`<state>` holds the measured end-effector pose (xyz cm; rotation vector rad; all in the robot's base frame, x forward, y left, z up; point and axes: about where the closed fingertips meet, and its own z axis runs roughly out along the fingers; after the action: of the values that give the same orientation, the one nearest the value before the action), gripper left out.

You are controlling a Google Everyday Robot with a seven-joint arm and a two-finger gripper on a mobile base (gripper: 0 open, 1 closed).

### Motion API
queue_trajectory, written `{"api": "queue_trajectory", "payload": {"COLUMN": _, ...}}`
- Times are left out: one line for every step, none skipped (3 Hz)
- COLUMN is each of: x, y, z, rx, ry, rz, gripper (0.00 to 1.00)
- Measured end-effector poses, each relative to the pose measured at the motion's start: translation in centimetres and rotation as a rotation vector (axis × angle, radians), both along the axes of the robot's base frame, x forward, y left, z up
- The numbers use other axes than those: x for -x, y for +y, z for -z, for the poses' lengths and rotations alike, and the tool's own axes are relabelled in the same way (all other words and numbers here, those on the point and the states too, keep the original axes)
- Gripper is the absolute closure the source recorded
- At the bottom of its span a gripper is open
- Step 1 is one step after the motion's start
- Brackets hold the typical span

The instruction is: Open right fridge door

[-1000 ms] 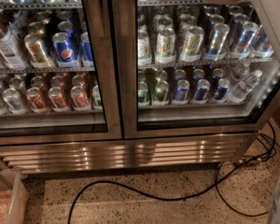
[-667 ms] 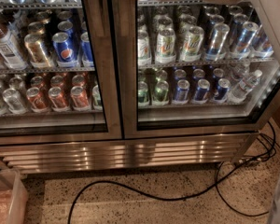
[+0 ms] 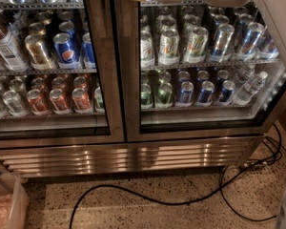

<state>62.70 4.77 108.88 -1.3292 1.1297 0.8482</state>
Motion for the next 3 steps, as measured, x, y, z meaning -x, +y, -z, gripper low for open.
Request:
{"api": "queue_trajectory", "payload": {"x": 0.07, "y": 0.0, "z": 0.16, "rx": -0.003, "ry": 0.01, "rz": 0.0, "gripper": 1.0}}
{"api": "queue_trajectory", "payload": {"x": 0.06, "y": -0.03, "z": 0.26, "rx": -0.004, "ry": 0.015, "rz": 0.001, "gripper": 1.0}}
{"api": "queue_trajectory", "payload": {"x": 0.06, "y": -0.02, "z": 0.26, "rx": -0.004, "ry": 0.015, "rz": 0.001, "gripper": 0.81}}
